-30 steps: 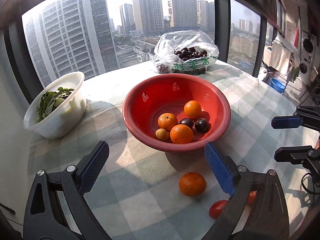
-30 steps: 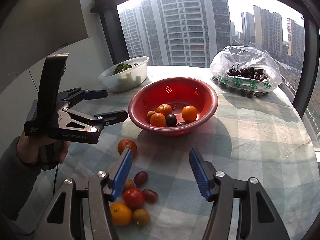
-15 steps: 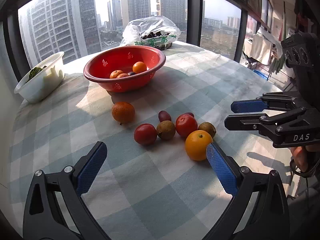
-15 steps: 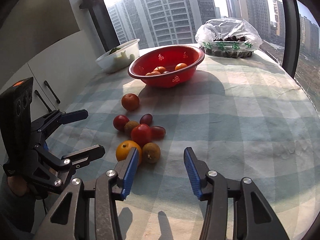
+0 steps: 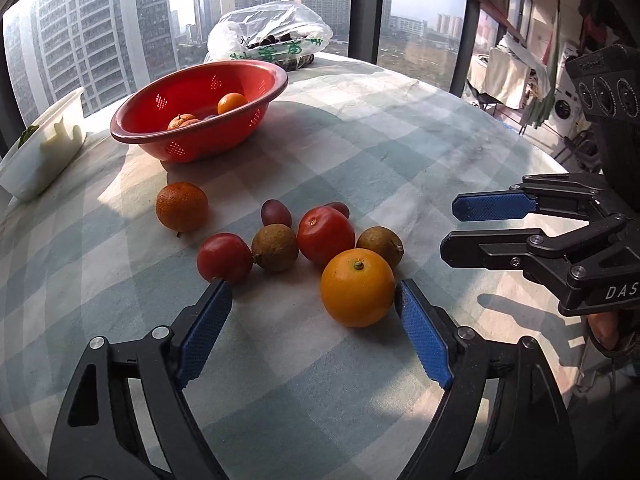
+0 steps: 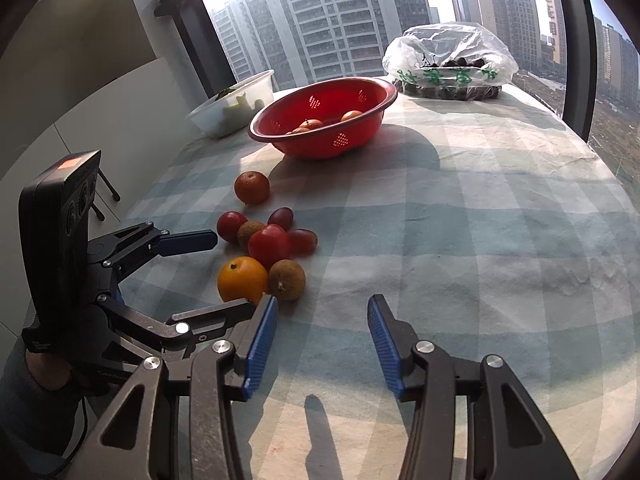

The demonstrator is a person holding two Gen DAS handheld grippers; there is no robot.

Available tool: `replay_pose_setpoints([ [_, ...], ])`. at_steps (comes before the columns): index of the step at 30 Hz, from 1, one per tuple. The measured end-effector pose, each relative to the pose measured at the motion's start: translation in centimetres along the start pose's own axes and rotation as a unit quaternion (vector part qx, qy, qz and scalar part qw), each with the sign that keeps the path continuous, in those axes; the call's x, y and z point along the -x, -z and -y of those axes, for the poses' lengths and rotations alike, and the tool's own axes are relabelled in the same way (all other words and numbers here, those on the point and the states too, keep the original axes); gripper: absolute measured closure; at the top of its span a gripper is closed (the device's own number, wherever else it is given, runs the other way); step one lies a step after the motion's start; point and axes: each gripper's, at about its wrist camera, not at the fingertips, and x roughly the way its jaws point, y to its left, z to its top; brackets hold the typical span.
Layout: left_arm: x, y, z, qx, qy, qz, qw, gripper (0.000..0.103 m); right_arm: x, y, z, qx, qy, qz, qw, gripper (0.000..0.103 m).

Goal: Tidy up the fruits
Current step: 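Close the left gripper on a large orange while the right gripper grasps a small brown fruit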

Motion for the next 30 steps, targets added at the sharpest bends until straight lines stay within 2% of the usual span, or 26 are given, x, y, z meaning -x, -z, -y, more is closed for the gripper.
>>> replay_pose_setpoints([
  [1,-0.1,0.0,0.2,-0.004,0.005,-0.003,1.0,0.033,0.0,0.0,0.0,0.0,-0.001,0.0,1.0,0.052],
  [3,-0.3,0.0,0.6,-0.009,0.014,-0.008,0.9998,0.05,-0.1,0.0,0.0,0.0,-0.002,-0.001,1.0,0.052],
  [6,-0.4,-0.1,1.2,-0.014,0.026,-0.006,0.9995,0.066,-0.3,0.0,0.0,0.002,-0.003,-0.002,1.0,0.052],
  [7,-0.4,0.0,1.2,-0.013,0.031,-0.005,0.9994,0.068,-0.3,0.0,-0.1,0.003,-0.003,-0.003,1.0,0.052],
  [16,1.0,1.3,0.0,0.017,0.035,0.001,0.9993,0.068,-1.5,-0.8,-1.2,0.028,-0.007,-0.012,1.0,0.052],
  [27,4.8,4.9,-4.1,0.079,-0.017,0.002,0.9968,0.068,-3.3,-1.4,-4.8,0.088,-0.014,-0.028,0.996,0.056],
  [30,5.2,5.4,-4.7,0.086,-0.02,0.003,0.9961,0.068,-3.8,-1.3,-5.5,0.097,-0.013,-0.036,0.995,0.057],
])
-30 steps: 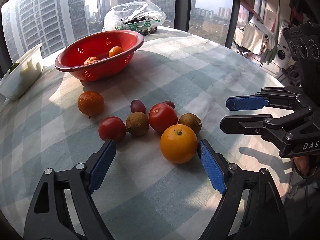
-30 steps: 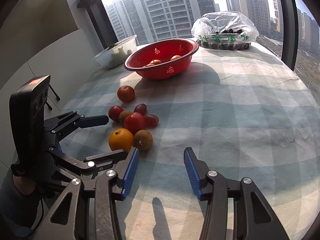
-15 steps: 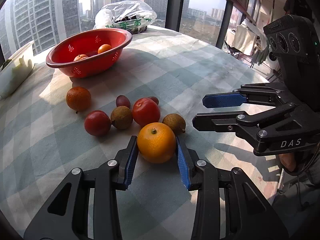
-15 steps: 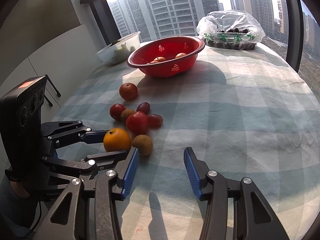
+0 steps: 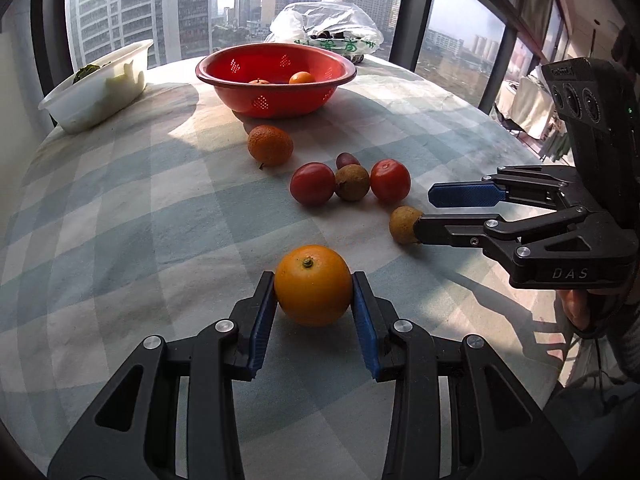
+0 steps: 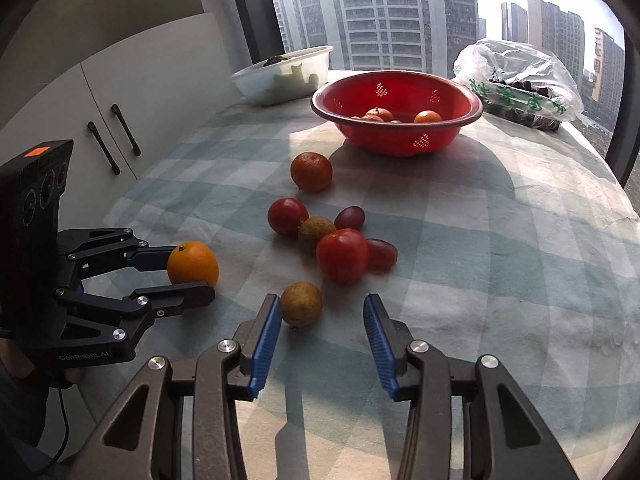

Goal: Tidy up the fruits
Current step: 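Close the left gripper on a large orange while the right gripper grasps a small brown fruit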

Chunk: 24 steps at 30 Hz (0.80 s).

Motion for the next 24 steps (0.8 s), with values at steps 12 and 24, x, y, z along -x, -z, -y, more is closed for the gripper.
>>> replay_pose_setpoints([
  [12,-0.1,0.0,0.4,0.001,0.004,0.001,1.0,0.068,-1.1,0.4,-0.1,-0.012,0.006,-0.01,1.0,0.075],
  [24,-0.1,-0.9,0.0,0.003,-0.001,0.006,1.0,0.068,0.9,0.8,3.4,-0.07,-0.001,0.009,0.997,0.075],
])
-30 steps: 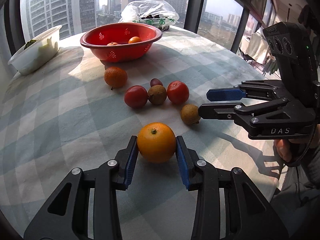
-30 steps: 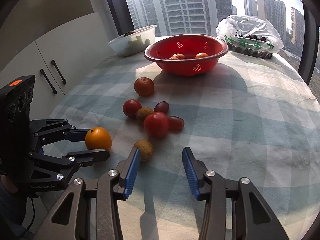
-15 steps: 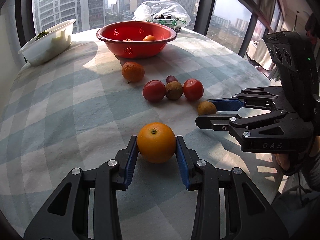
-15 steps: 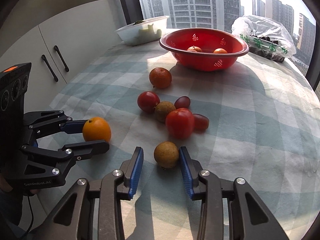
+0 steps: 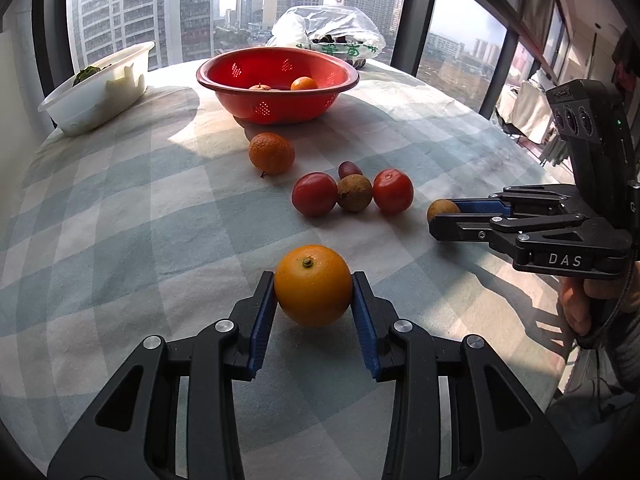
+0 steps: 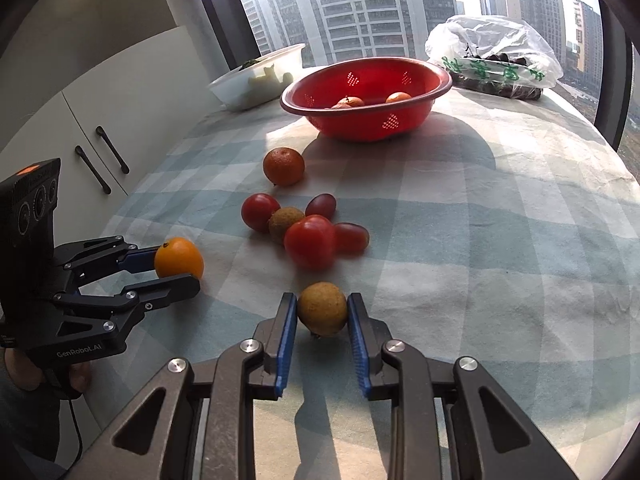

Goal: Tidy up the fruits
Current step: 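Close the left gripper on a large orange while the right gripper grasps a small brown fruit, then carry the orange and brown fruit in both grippers over the red colander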

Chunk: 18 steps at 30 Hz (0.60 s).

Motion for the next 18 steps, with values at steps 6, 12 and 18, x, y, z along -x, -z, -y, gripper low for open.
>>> replay_pose_setpoints([
  [6,0.4,-2.2,-1.1,-0.005,-0.01,0.014,0.9998,0.068,1.8,-2.2,3.3,-0.028,0.025,0.028,0.999,0.075],
  [12,0.9,-7.1,-2.8,-0.024,-0.028,0.044,0.9984,0.068,3.0,-6.7,4.8,-0.02,0.046,0.066,0.997,0.075],
  [18,-0.4,-13.6,-4.2,-0.046,-0.046,0.062,0.9959,0.068,1.8,-12.6,4.1,0.007,0.049,0.081,0.995,0.075],
])
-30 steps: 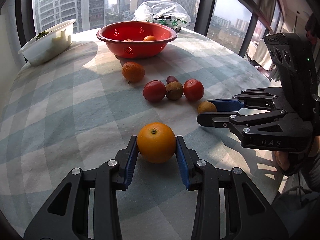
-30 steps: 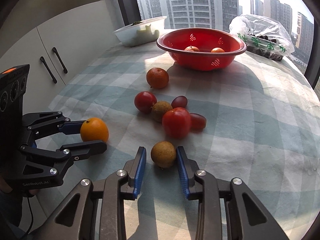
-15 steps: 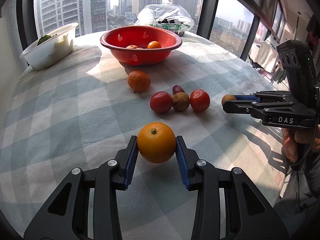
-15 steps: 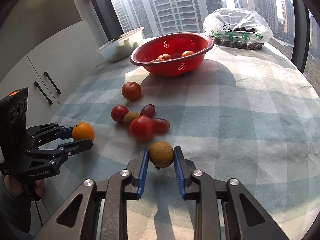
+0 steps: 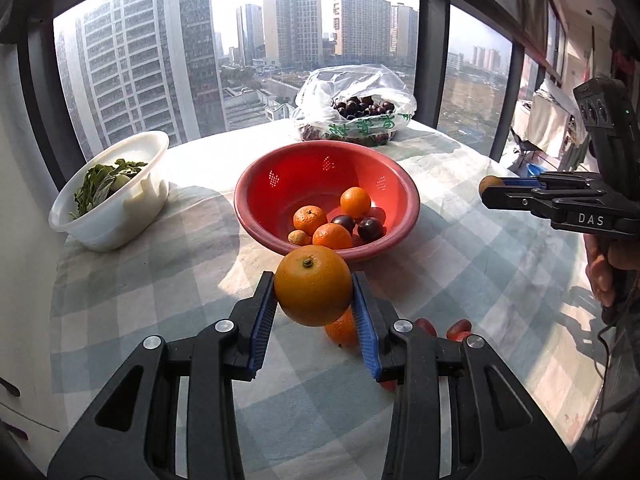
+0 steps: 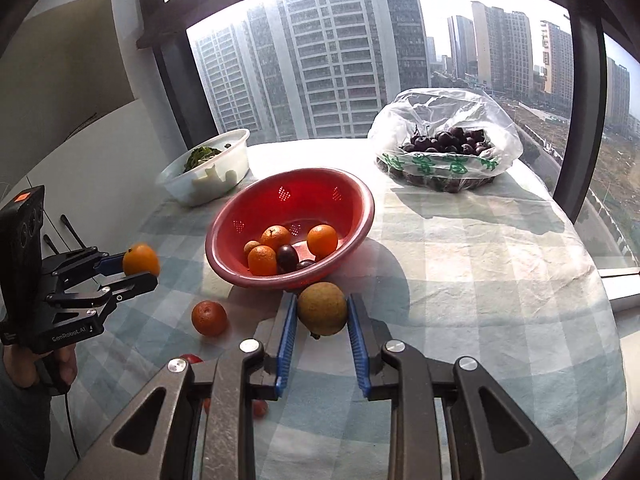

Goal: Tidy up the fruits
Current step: 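Carry the orange and brown fruit in both grippers over the red colander, then open both grippers to drop the orange and brown fruit into the colander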

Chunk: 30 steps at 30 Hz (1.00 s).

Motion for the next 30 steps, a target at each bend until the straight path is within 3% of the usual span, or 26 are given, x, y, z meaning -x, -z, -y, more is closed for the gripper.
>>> replay_pose_setpoints([
  [5,-4.2,-4.3,-1.0,-0.019,-0.005,-0.013,0.9997,0.068,-3.8,-3.4,-1.2,0.021,-0.006,-0.009,1.0,0.075],
  [10,-8.4,-7.0,-1.6,-0.035,-0.006,-0.027,0.999,0.068,-7.9,-4.1,-2.5,0.05,0.002,-0.037,0.998,0.075],
  [17,-12.7,-6.4,-1.3,-0.047,0.002,-0.05,0.9976,0.067,-11.0,-3.6,-2.8,0.069,0.018,-0.058,0.996,0.075],
  [26,-14.0,-5.3,-1.1,-0.051,-0.001,-0.061,0.9968,0.067,-11.9,-3.2,-3.3,0.083,0.027,-0.064,0.994,0.075],
  [30,-13.8,-5.2,-1.2,-0.051,-0.012,-0.057,0.997,0.057,-12.0,-3.0,-3.5,0.086,0.027,-0.066,0.994,0.075],
])
